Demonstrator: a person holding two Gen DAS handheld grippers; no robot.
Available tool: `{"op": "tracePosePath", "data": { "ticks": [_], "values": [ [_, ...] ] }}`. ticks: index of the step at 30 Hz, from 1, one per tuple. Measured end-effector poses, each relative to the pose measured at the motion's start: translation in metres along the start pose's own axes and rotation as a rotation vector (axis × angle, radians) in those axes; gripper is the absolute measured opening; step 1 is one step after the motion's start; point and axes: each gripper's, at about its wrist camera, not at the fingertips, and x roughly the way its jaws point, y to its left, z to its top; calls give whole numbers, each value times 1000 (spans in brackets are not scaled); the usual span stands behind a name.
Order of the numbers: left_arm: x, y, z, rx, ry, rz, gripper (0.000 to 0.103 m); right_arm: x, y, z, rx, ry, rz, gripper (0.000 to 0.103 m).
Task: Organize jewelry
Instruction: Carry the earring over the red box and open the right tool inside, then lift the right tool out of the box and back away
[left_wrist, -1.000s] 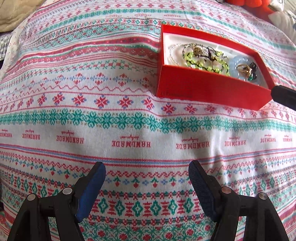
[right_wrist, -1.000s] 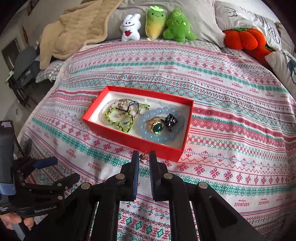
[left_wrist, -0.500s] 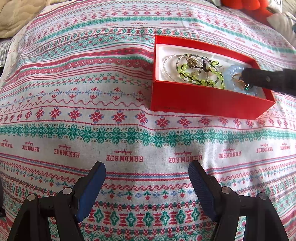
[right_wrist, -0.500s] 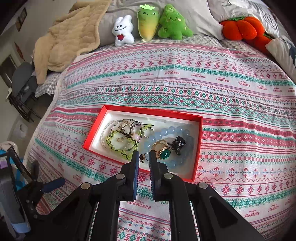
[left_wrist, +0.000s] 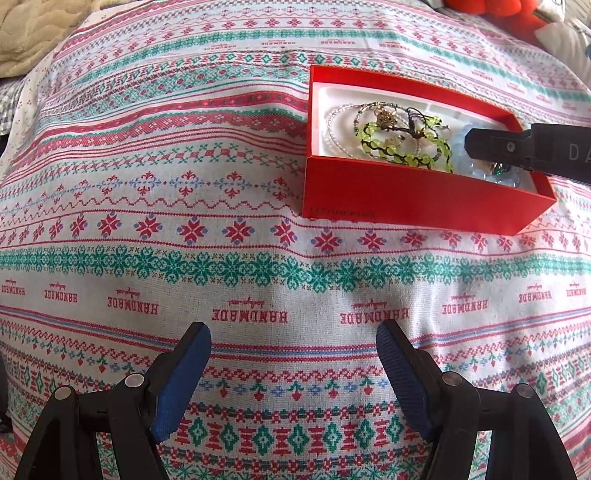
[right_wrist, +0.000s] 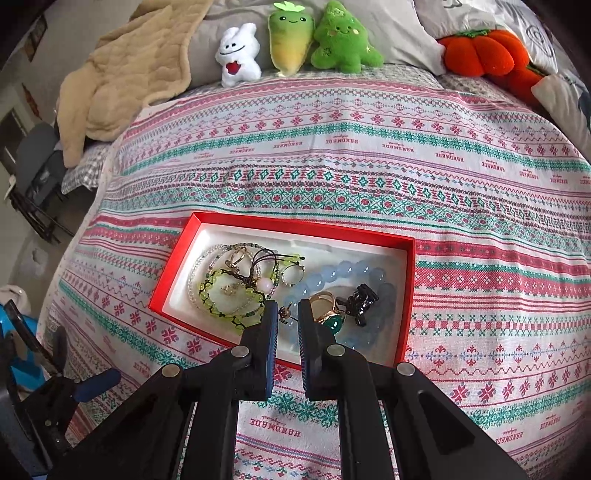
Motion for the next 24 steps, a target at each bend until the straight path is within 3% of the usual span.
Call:
{"op": "tracePosePath", "data": {
  "ticks": [8, 10, 12, 17, 21, 24],
  "values": [
    [-6, 1, 3, 11, -29, 3, 77, -3, 0, 2, 32, 14, 57, 14],
    [-7, 1, 3, 21, -36, 24, 77, -8, -1, 2, 29, 9, 65, 20],
    [-6, 1, 3, 29, -31, 32, 78, -13, -3, 1, 28, 6, 71, 35],
    [-10, 4, 7, 9, -29, 31, 79, -37, -11, -2, 49, -14, 66, 40],
    [-17, 6, 9, -7, -53, 44, 87, -62, -20, -14, 63, -45, 7, 64],
    [-20, 5, 8, 2, -63, 74, 94, -71, -21, -26, 71, -26, -45, 65]
  ]
}}
